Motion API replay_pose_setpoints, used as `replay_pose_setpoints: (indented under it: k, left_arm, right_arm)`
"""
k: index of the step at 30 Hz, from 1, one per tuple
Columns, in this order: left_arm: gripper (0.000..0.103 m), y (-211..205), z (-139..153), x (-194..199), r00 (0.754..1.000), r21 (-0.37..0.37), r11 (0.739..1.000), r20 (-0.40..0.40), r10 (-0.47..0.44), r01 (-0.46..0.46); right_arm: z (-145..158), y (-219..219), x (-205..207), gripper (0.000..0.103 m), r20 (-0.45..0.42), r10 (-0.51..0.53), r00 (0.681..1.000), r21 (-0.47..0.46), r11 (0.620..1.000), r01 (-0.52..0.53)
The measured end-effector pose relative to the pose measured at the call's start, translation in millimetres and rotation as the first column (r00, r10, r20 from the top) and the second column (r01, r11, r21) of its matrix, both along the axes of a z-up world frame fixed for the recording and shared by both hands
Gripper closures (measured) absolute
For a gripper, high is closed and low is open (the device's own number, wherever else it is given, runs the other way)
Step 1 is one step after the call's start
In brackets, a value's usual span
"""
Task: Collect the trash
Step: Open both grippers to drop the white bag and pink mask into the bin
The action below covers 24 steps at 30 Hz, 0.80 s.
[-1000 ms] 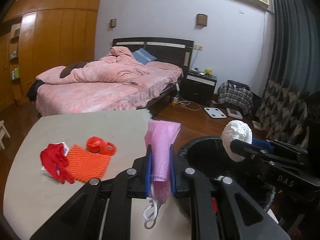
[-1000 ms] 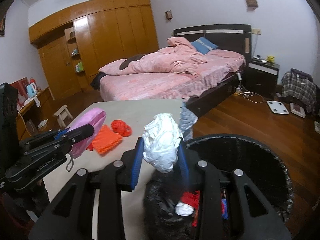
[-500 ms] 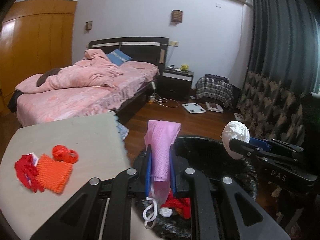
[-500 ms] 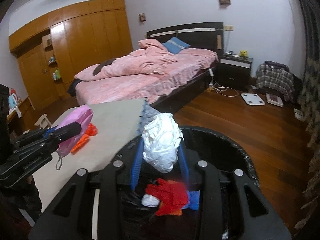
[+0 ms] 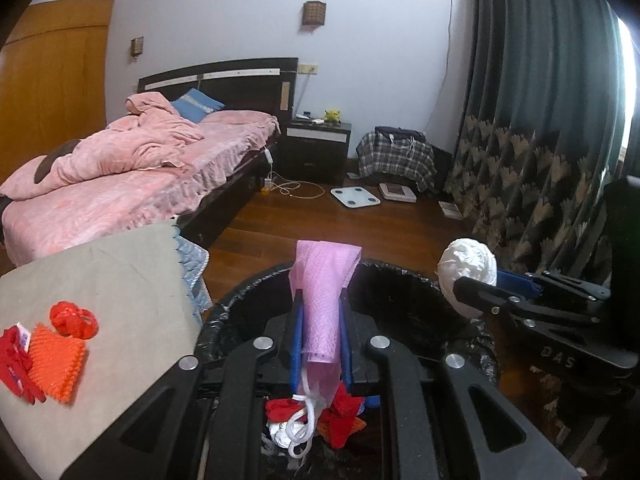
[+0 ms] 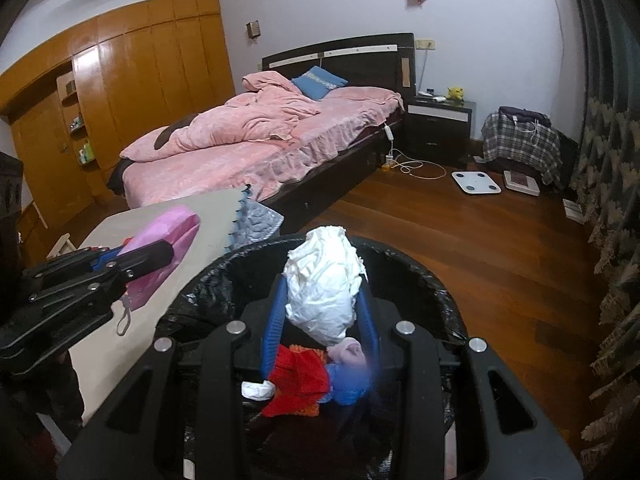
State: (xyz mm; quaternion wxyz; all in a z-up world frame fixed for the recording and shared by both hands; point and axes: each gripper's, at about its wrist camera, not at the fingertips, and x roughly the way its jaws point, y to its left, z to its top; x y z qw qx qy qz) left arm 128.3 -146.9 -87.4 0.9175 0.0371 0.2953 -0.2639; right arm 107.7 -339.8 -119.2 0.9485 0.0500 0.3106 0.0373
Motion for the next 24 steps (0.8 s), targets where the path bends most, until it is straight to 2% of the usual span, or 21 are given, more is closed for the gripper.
replay_pose_setpoints:
  k: [9,12,13,14,16,18,20,22,24]
  left_arm:
    - [0.088,-15.7,-12.7,9.8,0.999,0.018,0.999,-0.035,-0.039,0.04]
    - [0.082,-18.7,-14.5,10.6,0.998,0.017,0.999,-0.043,-0.046,0.047]
    - [0.074,-18.5,-14.8,10.8,0.998,0.014,0.999,-0.046,-0.045,0.046]
    - [0.07,-17.9,-14.9,11.2,0.998,0.011,0.999,-0.049,-0.045,0.045]
    - [0.055,-14.2,-13.8,11.7,0.998,0.002,0.999,-0.049,-0.04,0.04]
    - [0.052,-10.5,-11.9,11.1,0.998,-0.003,0.999,-0.045,-0.037,0.037]
    - [0.045,-4.8,-8.3,10.6,0.999,-0.001,1.0,-0.032,-0.021,0.021]
    - [0.034,2.7,-4.0,10.3,1.0,-0.007,1.0,-0.019,0.0,0.0]
    - [0.025,13.6,2.4,10.4,1.0,-0.012,0.999,-0.005,0.031,-0.031]
  right_arm:
    - [-11.1,-11.5,-1.3,0.068,-0.019,-0.032,0.999,0.003,0.999,0.032]
    - [-12.8,-13.3,-1.6,0.066,-0.023,-0.042,0.999,0.004,0.999,0.042]
    - [-13.8,-14.3,-2.1,0.064,-0.023,-0.048,0.999,0.003,0.999,0.048]
    - [-14.5,-15.1,-2.6,0.059,-0.022,-0.053,0.998,0.001,0.999,0.053]
    - [-14.9,-17.6,-3.0,0.05,-0.021,-0.061,0.998,-0.001,0.998,0.061]
    - [-14.8,-18.6,-4.0,0.04,-0.018,-0.066,0.998,-0.005,0.998,0.065]
    - [-14.1,-19.3,-5.6,0.03,-0.013,-0.076,0.997,-0.008,0.997,0.076]
    - [-12.1,-19.0,-7.5,0.015,-0.003,-0.091,0.996,-0.016,0.996,0.091]
    - [-9.1,-16.9,-9.4,0.009,0.006,-0.105,0.994,-0.028,0.994,0.105]
